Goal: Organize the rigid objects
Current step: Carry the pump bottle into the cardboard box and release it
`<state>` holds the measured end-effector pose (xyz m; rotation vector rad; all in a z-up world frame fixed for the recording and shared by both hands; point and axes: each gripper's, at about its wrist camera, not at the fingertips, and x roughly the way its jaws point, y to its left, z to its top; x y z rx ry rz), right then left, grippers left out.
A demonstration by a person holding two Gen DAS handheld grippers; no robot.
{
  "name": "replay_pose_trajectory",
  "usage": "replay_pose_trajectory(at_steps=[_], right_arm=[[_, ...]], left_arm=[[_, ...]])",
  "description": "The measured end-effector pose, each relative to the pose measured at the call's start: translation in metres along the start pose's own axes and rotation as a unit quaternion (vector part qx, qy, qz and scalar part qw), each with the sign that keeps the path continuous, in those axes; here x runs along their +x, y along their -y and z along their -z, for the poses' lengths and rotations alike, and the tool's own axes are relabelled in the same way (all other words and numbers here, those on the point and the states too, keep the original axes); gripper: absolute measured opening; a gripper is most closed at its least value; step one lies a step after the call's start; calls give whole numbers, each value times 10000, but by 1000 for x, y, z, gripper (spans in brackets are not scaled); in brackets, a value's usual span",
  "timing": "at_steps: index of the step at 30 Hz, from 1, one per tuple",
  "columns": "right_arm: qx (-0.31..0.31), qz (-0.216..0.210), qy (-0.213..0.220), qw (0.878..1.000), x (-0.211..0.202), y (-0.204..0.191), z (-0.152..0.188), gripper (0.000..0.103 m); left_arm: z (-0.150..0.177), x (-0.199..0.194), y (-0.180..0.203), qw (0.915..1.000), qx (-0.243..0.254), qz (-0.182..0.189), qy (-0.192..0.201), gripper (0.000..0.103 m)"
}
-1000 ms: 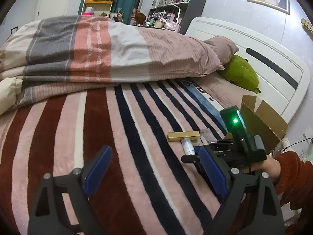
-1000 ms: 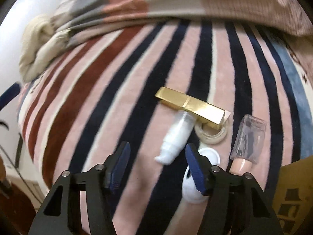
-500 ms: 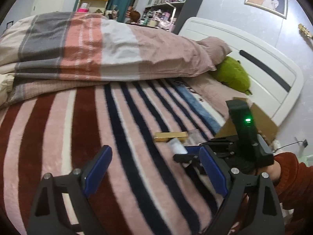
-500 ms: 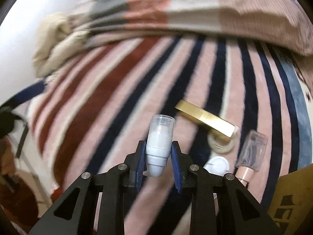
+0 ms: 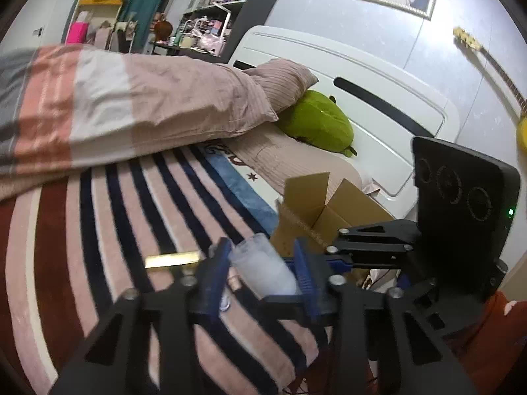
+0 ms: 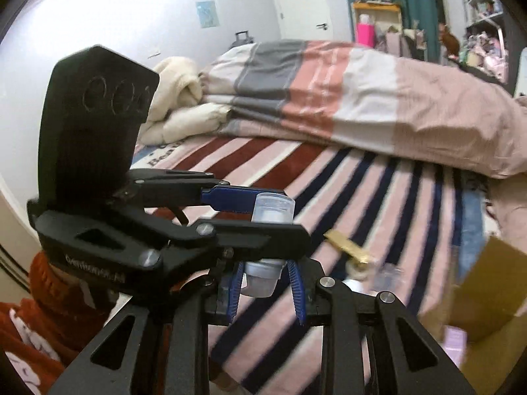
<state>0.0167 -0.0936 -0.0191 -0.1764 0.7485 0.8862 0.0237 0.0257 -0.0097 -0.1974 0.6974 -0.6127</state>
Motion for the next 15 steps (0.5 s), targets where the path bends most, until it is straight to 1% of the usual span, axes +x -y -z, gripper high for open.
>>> replay_pose_trajectory(at_steps=[4, 8, 13, 15], right_arm=[[221, 183, 148, 9995, -33, 36, 11, 21], [467, 421, 194, 9978, -57, 72, 25, 21], [932, 629, 20, 9937, -78, 123, 43, 21], [1026, 710, -61, 9922, -81, 136, 46, 21]], left_arm=[[-19, 32, 33, 9994, 262, 154, -160, 32], [-37, 74, 62, 9975, 450, 381, -381, 32], [-51, 128, 87, 9938, 573, 630, -711, 32], [-53, 144, 93, 9925, 605, 678, -817, 31]])
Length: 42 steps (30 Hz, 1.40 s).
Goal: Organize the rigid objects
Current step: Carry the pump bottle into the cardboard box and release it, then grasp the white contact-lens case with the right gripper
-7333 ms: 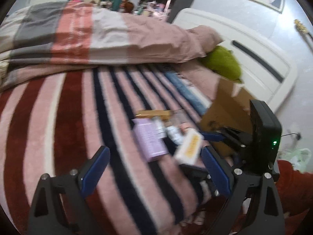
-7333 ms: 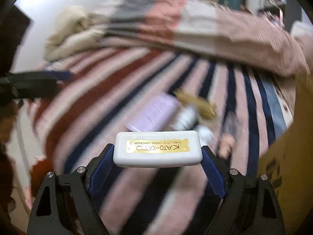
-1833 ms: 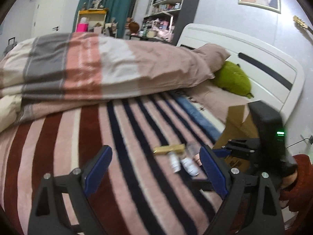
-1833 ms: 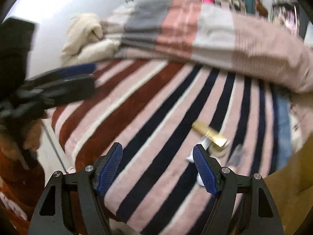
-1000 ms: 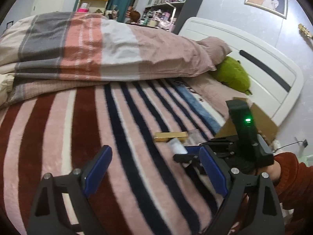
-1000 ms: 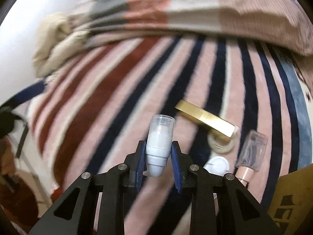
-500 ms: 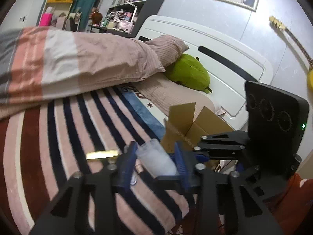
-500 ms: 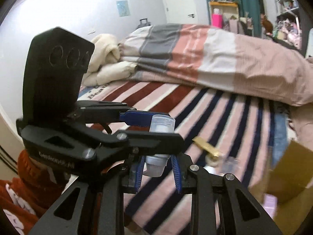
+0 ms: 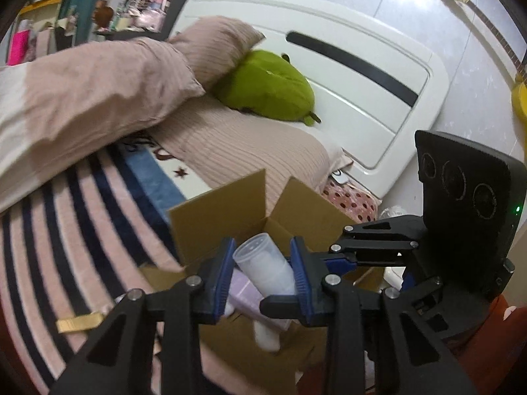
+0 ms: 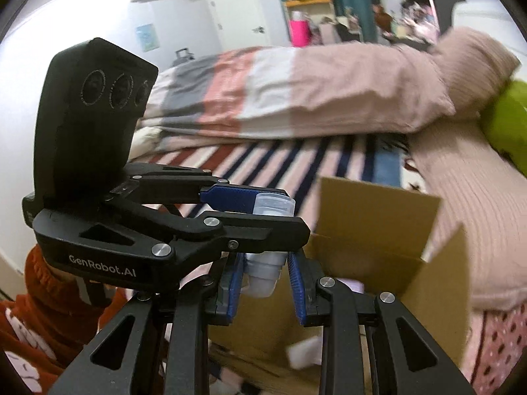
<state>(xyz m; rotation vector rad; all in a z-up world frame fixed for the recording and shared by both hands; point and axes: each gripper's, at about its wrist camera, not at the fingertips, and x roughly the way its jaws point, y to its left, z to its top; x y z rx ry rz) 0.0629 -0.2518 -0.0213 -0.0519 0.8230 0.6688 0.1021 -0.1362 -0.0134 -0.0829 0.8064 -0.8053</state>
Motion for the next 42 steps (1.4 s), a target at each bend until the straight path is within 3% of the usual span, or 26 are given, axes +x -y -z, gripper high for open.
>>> replay_pose_trajectory(at_steps=[8, 9, 10, 11, 12, 14, 21, 28, 35, 42], right_arm=[[43, 466, -293, 9985, 2, 28, 5, 22], [-3, 651, -321, 9974, 2, 28, 6, 23], [-40, 780, -337, 9964, 2, 27, 6, 29], [-83, 874, -332, 9956, 1, 27, 8, 39], [-108, 906, -291, 9954, -1, 26, 8, 44], [-112, 929, -246, 9953, -3, 25, 8, 57], [-279, 893, -213, 9954, -9, -3, 2, 57], [-687, 679, -107, 9953, 5, -69, -21, 57], [-1130, 290, -299, 9927, 54, -137, -37, 57], [-1053, -101, -871, 9906, 123, -175, -22, 57]], left_arm=[[-13, 42, 11, 9995, 179, 26, -275, 34], [-13, 43, 12, 9993, 226, -62, -280, 48], [-12, 42, 14, 9990, 286, -204, -279, 60], [-11, 41, 16, 9988, 308, -284, -242, 78], [-9, 36, 17, 9987, 327, -367, -146, 83], [-7, 28, 18, 9984, 344, -444, -73, 83], [3, -25, 9, 9963, 191, -744, 391, 87], [31, -101, -22, 9879, -29, -1280, 879, 88], [83, -176, -78, 9719, -520, -1947, 1217, 89], [139, -205, -128, 9581, -969, -2405, 1216, 89]])
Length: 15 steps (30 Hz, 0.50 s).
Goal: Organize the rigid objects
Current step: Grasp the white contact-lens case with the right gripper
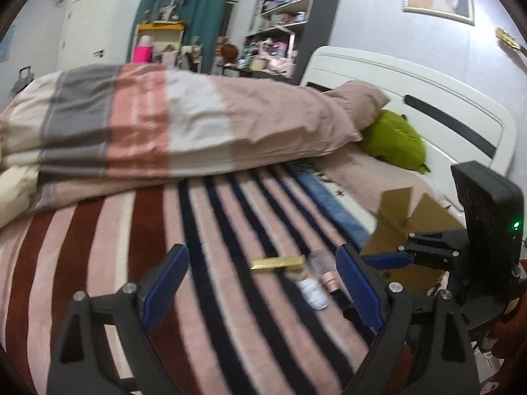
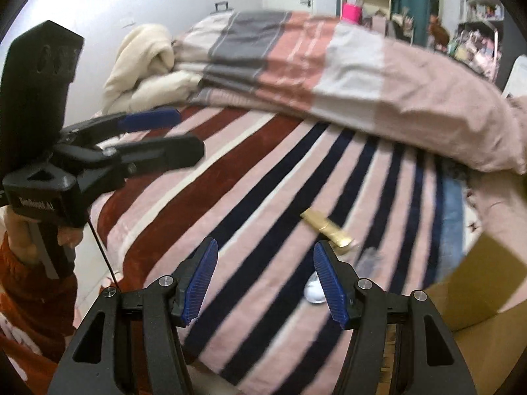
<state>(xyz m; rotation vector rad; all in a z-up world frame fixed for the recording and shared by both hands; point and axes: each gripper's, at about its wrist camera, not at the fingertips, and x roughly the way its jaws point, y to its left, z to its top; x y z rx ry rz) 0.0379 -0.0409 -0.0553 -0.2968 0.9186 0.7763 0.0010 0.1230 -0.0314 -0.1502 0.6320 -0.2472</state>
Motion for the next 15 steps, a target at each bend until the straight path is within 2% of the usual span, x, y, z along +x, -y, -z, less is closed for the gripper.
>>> replay_pose_trajectory(at_steps=[3, 8, 15], right_arm=[[374, 9, -265, 9989, 30, 8, 11, 58], [890, 650, -468, 9928, 72, 34, 34, 58], [992, 1161, -663, 9860, 104, 64, 45, 57]], left_arm=[[16, 6, -17, 9999, -119, -13, -96, 89], [34, 18, -33, 9993, -272, 54, -236, 89], [43, 34, -42, 9984, -350, 174, -401, 89]])
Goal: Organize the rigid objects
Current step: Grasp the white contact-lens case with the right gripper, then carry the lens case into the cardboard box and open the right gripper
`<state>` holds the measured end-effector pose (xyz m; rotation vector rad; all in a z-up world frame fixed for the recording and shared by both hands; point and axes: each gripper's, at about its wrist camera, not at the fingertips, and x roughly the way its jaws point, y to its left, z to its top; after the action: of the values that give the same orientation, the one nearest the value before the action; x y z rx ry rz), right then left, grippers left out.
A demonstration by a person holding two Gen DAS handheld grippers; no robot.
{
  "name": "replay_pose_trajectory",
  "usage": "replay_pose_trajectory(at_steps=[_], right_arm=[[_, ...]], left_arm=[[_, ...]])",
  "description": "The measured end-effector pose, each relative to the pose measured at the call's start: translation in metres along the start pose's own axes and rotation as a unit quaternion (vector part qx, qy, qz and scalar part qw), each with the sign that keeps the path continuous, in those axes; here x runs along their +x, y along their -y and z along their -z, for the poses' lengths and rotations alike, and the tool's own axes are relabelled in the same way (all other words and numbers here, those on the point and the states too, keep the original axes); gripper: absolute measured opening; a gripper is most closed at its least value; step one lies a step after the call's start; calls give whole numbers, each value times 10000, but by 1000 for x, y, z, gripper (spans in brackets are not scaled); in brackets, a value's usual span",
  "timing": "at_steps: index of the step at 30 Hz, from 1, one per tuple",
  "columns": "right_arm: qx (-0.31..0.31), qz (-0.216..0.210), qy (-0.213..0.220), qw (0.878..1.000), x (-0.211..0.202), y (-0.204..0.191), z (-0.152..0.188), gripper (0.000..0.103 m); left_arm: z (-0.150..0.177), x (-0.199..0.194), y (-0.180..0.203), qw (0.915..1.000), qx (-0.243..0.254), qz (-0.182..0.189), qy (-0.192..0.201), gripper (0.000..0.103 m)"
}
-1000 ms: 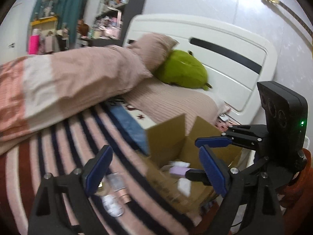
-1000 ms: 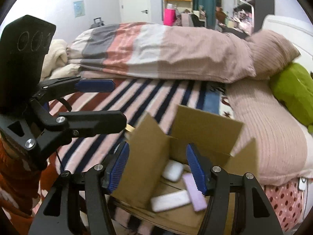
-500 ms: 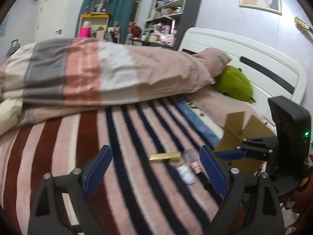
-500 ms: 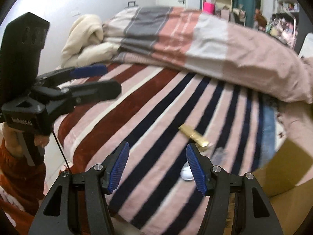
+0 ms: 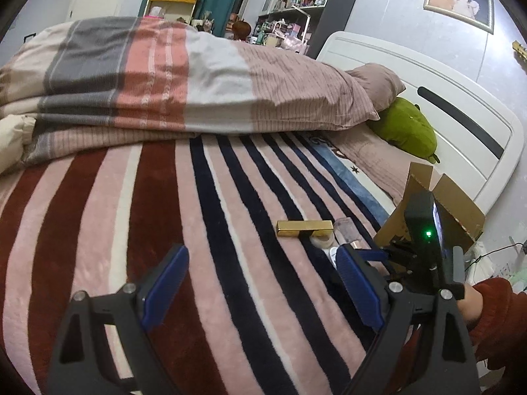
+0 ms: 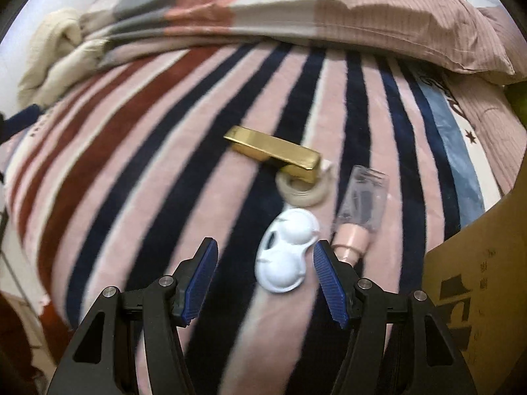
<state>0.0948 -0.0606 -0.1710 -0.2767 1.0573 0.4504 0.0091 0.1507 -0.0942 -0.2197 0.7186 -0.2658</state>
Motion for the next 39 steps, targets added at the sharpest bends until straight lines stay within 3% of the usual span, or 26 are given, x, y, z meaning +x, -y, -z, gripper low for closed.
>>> replay_pose_trajectory(at_steps=[4, 6, 8, 13, 19, 22, 30, 39], right_arm=[[64, -137, -214, 9997, 11, 5, 0, 41], [82, -160, -189, 9997, 12, 5, 1, 40], [34, -97, -122, 9999, 11, 5, 2, 27], [-222, -371, 162, 9989, -13, -6, 4, 27], [-735, -1043, 902, 9877, -84, -34, -8, 27], [-1028, -1281, 1295, 9779, -124, -40, -9, 26], [-953, -1376, 1925, 9669, -179, 0, 2, 27], [-183, -794, 2088, 9746, -198, 96, 24, 26]], left_arm=[[0, 6, -3, 10000, -69, 51, -51, 89], [-1, 7, -3, 9999, -68, 70, -63, 89], [-1, 7, 0, 9999, -56, 93, -79, 89], [-3, 4, 12, 9997, 32, 215, -132, 89], [-15, -2, 41, 9961, 96, 867, -122, 89], [-25, -2, 62, 9924, 171, 1210, -147, 76], [-58, 15, 133, 9837, 564, 1691, -243, 21], [-88, 75, 235, 9684, 1165, 2110, -646, 21]])
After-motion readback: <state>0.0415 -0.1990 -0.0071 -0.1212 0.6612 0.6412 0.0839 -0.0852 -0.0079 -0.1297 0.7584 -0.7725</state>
